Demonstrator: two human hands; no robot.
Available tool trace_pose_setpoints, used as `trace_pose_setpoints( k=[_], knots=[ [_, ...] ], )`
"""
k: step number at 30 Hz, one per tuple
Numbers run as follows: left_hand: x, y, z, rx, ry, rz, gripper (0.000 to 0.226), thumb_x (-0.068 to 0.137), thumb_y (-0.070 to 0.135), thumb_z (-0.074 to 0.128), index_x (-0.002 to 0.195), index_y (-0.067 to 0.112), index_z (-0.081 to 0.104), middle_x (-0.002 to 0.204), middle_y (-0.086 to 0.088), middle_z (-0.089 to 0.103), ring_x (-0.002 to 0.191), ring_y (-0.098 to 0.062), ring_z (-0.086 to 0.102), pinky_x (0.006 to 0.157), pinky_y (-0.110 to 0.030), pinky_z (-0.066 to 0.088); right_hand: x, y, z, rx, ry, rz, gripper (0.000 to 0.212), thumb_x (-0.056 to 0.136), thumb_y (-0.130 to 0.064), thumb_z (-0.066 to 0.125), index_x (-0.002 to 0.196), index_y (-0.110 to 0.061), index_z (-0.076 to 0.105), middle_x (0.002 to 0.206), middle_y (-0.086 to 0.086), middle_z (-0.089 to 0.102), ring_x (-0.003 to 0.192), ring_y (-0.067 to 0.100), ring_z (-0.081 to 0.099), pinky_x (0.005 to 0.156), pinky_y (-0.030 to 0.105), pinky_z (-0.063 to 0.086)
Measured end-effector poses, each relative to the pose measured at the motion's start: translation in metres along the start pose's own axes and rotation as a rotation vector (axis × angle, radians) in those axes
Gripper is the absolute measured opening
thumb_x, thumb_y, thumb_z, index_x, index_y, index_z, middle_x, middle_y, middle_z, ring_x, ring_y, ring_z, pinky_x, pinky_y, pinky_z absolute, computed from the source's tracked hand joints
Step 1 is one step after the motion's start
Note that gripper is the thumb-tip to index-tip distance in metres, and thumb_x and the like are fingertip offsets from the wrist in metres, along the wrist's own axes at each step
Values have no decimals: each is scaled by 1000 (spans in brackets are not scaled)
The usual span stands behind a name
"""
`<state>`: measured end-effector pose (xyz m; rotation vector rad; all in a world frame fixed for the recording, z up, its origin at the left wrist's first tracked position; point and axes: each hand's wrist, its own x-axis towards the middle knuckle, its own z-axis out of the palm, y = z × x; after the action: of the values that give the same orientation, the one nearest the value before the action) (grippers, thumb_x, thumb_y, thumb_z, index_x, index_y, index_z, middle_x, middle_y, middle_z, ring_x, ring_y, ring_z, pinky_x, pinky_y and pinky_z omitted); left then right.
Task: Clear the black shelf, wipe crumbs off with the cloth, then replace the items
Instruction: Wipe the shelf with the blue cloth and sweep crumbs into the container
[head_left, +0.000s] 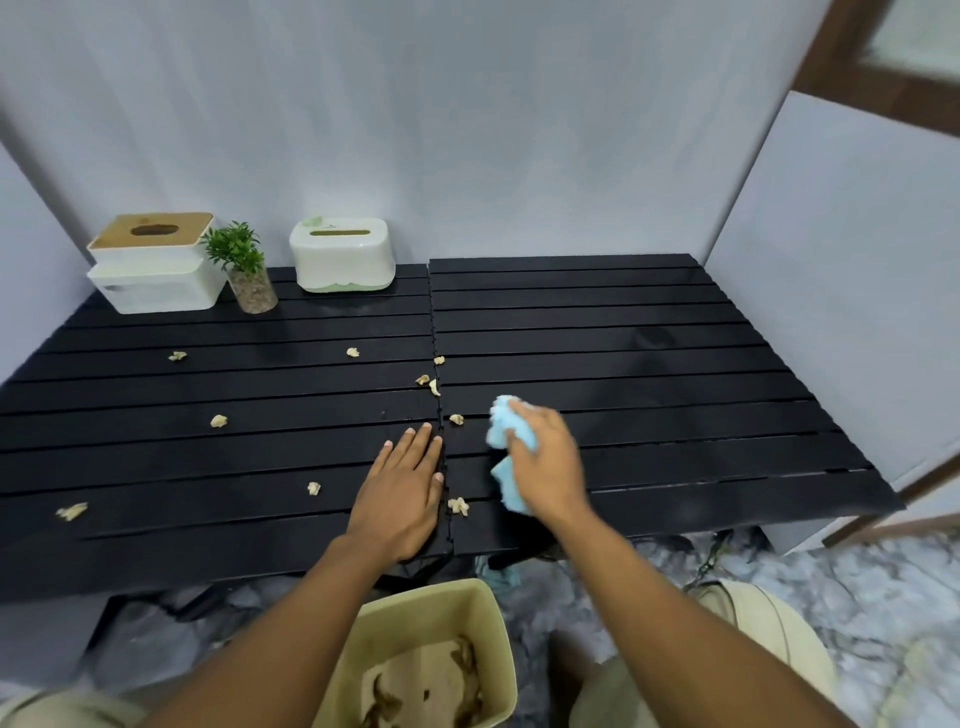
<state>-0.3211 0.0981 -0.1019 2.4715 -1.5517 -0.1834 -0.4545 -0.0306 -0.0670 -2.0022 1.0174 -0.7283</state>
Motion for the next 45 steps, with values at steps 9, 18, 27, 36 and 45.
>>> trace_pose_setpoints(
  k=[9,18,27,36,45],
  knots=[
    [-5,3,3,40,46,-1,75,85,43,-12,151,17,10,160,1,4,147,-15,-1,119,-34,-4,-3,71,-51,-567,63,39,45,87,-15,56,131,-16,54,132,10,49,113,31,48,84,41,46],
    [-4,1,7,63,28,22,71,88,42,-7,152,17,10,161,-1,3,147,-17,-1,118,-34,-4,-53,-14,56,-341,-56,-89,49,90,-22,50,139,-25,45,144,-2,39,131,19,36,101,34,40],
    [-6,2,3,31,59,-3,72,87,42,-10,151,18,12,160,3,5,147,-13,0,118,-32,-5,33,19,-25,-447,73,-94,44,88,-20,54,132,-22,52,135,3,47,116,26,48,90,37,45],
    [-5,4,3,35,58,-16,70,88,41,-8,151,18,13,160,3,5,147,-14,1,118,-32,-5,35,64,-11,-545,53,-83,45,82,-11,59,127,-9,55,127,18,52,112,40,48,90,44,45],
    [-8,2,-3,-5,38,-11,76,83,42,-11,151,19,14,160,6,6,146,-10,0,114,-25,-11,-10,2,43,-307,-158,-221,50,87,-13,52,137,-21,48,142,0,42,128,21,40,97,34,41]
  ],
)
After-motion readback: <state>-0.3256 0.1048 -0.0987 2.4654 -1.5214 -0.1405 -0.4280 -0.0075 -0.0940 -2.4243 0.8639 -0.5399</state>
